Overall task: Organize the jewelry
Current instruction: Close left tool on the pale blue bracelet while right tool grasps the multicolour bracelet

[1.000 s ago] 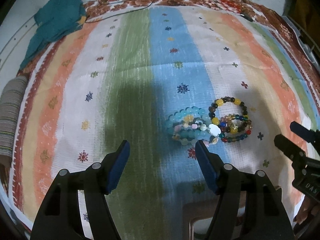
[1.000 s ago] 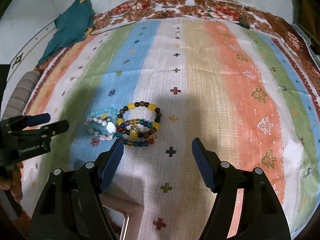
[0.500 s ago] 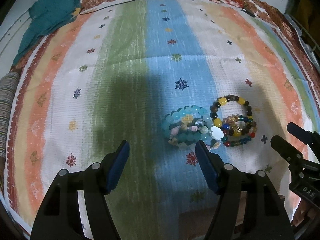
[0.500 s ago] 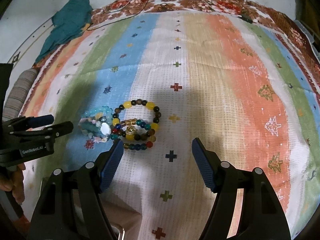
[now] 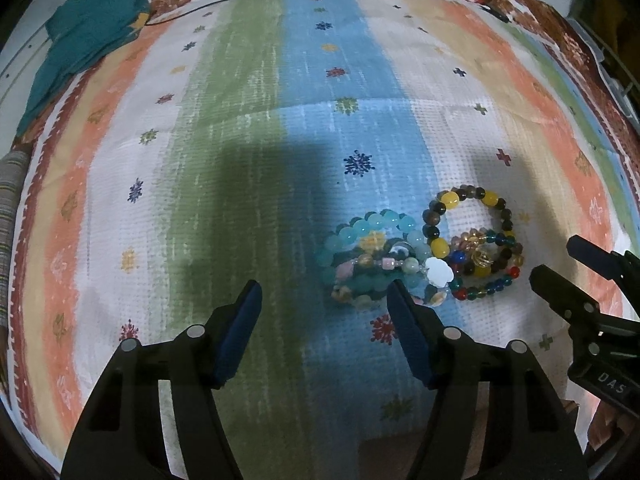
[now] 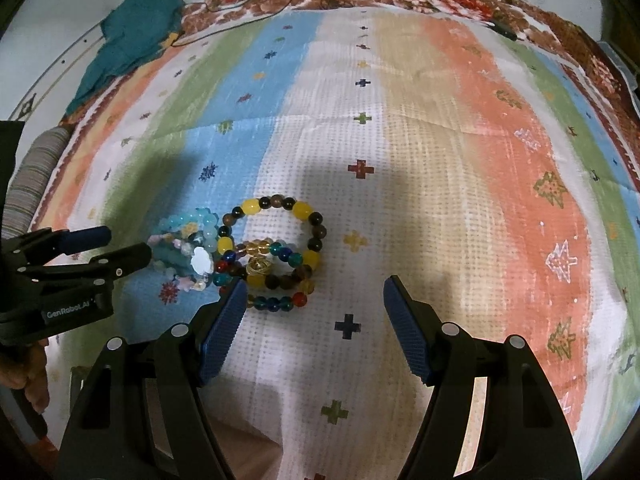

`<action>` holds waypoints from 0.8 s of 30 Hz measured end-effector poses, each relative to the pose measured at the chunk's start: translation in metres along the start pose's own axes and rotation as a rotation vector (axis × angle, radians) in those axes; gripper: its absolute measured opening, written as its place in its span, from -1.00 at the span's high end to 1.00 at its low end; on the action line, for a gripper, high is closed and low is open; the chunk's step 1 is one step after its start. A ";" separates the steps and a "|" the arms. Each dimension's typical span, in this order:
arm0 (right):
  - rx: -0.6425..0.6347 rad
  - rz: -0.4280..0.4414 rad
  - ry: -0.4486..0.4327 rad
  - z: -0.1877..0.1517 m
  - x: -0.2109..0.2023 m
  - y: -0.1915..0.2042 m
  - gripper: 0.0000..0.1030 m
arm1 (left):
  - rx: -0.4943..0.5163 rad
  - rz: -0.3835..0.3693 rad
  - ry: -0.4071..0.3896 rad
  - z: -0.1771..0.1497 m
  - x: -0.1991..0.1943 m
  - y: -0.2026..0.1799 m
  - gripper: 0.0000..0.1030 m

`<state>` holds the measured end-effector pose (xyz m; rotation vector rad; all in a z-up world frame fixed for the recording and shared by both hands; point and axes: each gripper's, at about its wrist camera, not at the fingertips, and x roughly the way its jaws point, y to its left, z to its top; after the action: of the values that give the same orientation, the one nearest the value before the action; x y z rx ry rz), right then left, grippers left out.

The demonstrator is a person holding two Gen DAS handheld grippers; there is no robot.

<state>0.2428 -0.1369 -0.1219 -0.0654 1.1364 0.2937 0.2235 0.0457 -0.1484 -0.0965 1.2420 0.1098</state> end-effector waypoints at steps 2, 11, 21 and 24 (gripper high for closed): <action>-0.003 0.002 0.006 0.001 0.003 0.001 -0.35 | 0.005 0.007 0.010 0.001 0.004 0.000 0.07; -0.025 -0.008 0.063 0.000 0.024 0.006 0.20 | 0.015 0.001 0.035 0.003 0.014 0.002 0.19; -0.025 0.033 0.081 0.001 0.037 0.009 0.66 | 0.044 -0.031 0.048 0.003 0.021 -0.003 0.74; -0.003 0.060 0.082 0.001 0.038 0.007 0.72 | 0.055 -0.021 0.055 0.003 0.021 -0.008 0.80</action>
<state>0.2569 -0.1221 -0.1552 -0.0466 1.2205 0.3482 0.2336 0.0390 -0.1670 -0.0655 1.2973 0.0552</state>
